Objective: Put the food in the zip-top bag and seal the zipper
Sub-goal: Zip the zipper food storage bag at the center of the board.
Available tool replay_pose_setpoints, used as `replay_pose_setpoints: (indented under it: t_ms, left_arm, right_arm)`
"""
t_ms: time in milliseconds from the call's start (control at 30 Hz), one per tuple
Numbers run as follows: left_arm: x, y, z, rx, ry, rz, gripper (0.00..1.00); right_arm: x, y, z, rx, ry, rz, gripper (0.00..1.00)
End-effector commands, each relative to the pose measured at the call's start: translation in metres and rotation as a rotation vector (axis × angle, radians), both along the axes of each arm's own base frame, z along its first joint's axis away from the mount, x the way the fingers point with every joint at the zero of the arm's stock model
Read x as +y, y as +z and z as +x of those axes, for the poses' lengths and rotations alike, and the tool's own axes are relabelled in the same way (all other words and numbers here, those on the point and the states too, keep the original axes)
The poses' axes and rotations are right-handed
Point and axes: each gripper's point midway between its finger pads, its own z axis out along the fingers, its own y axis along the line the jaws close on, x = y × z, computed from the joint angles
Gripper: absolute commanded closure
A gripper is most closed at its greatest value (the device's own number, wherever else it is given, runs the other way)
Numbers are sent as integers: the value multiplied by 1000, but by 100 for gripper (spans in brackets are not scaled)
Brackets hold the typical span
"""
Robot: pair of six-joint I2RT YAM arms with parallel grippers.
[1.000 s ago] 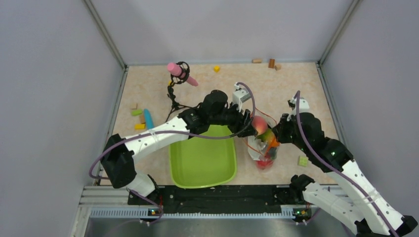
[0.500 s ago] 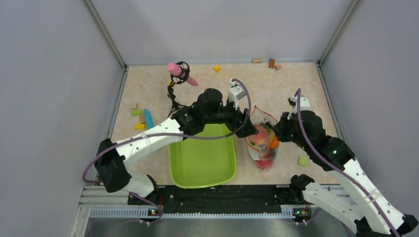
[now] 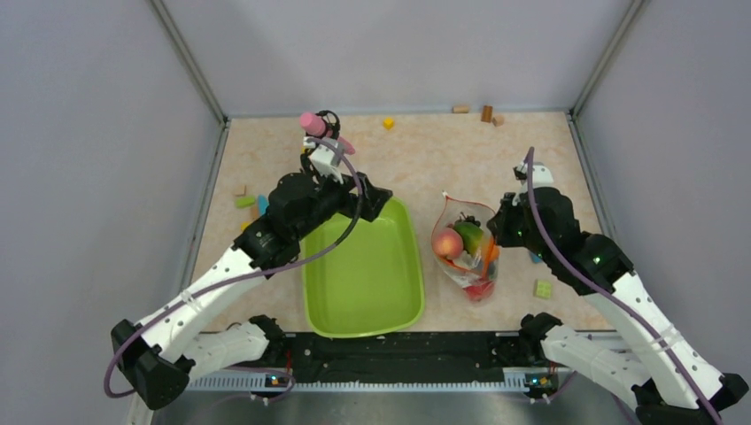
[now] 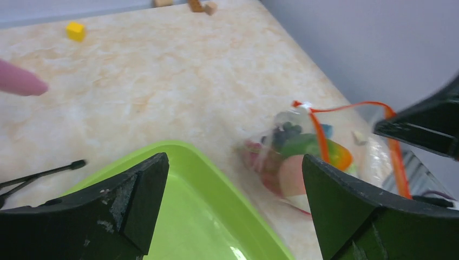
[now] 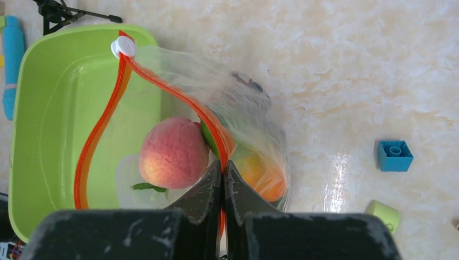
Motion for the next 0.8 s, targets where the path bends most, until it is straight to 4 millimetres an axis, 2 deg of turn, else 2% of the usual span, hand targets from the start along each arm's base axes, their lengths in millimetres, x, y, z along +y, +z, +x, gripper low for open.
replay_pose_setpoints:
  t_ms: [0, 100, 267, 333, 467, 500, 633, 767]
  left_arm:
    - [16, -31, 28, 24, 42, 65, 2]
    - [-1, -50, 29, -4, -74, 133, 2]
    - [-35, -53, 15, -223, -366, 187, 2]
    - [-48, -52, 13, -301, -455, 195, 2]
    - [-66, -75, 40, -260, -485, 257, 2]
    - [-71, -83, 40, -230, -528, 269, 2]
    - [-95, -91, 22, -194, -784, 247, 2]
    - [-105, -93, 10, -221, -906, 189, 2]
  right_arm:
    - [4, 31, 8, -97, 2, 48, 100]
    - [10, 32, 9, -117, 51, 36, 100]
    - [9, 28, 14, -134, 46, 14, 100]
    - [7, 32, 18, -153, 24, 25, 100]
    - [4, 43, 22, -199, -11, 61, 100]
    - [4, 44, 22, -203, -13, 64, 100]
    - [2, 42, 25, -197, -31, 60, 100]
    - [2, 37, 29, -177, -48, 58, 100]
